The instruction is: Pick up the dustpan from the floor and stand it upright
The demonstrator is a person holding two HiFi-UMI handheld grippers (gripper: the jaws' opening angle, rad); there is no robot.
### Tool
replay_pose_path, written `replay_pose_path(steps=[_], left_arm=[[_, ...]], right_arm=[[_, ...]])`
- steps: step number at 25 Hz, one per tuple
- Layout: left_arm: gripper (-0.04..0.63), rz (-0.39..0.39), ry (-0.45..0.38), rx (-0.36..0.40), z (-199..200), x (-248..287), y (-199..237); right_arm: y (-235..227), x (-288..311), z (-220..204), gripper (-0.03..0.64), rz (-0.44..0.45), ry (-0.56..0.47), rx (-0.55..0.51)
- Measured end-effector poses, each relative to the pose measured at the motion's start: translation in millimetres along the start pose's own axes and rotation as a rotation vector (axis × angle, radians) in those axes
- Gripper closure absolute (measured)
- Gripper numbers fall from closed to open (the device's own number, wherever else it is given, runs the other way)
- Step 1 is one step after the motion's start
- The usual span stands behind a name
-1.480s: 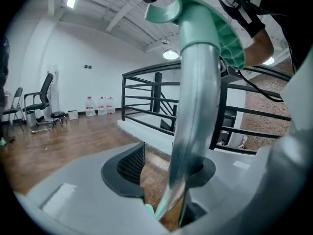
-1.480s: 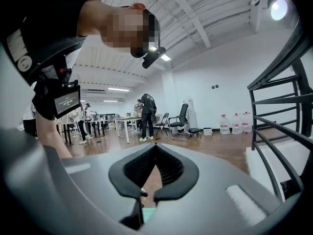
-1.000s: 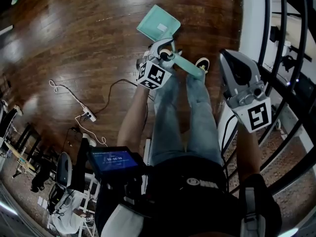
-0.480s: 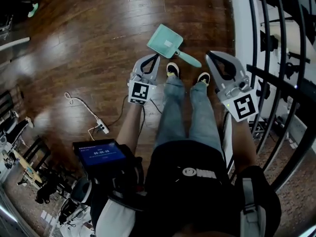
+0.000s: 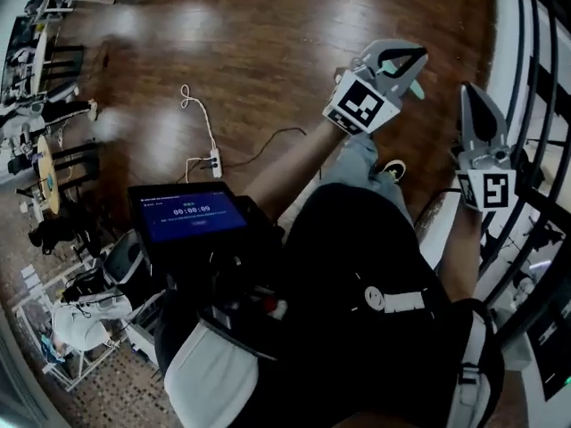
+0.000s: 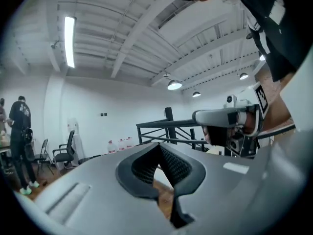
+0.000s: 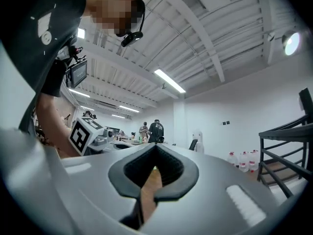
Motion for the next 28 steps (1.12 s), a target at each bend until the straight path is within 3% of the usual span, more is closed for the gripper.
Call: replay_pose_path(steps=[4, 14, 17, 20, 25, 28], left_arm=[[0.577, -0.050, -0.090, -0.037, 24, 22, 4], [0.577, -0.065, -0.108, 0.069, 35, 8, 3], [0.577, -0.065, -0.121, 0.037, 26, 21, 4], [0.577, -0.053, -0.130, 0.005, 43, 28, 9], [0.577, -0.021, -0.145, -0.029, 50, -29, 34], [0.577, -0.019, -0.146, -0.019, 41, -35, 29]], right_arm=[[-2, 0, -2, 0.614, -0.017, 0.021, -0.004], [19, 7, -17, 0.615, -0.059, 0.022, 0.029], [5, 9, -24, 0.615, -0.051, 0.034, 0.028], [-10, 13, -3, 0.615, -0.052, 0.027, 0.023], [43, 37, 13, 0.615, -0.023, 0.049, -0.018], [50, 33, 1, 0.615, -0.011, 0.056, -0.026]])
Point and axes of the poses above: the fingertips, and each gripper's own axes: x forward along the fingers, y to its left, z out of its top, the point moved 7 cm from there along -x, backward along the fingers, and after that the axes turned 5 degrees about -z, right-handed, at the moved point
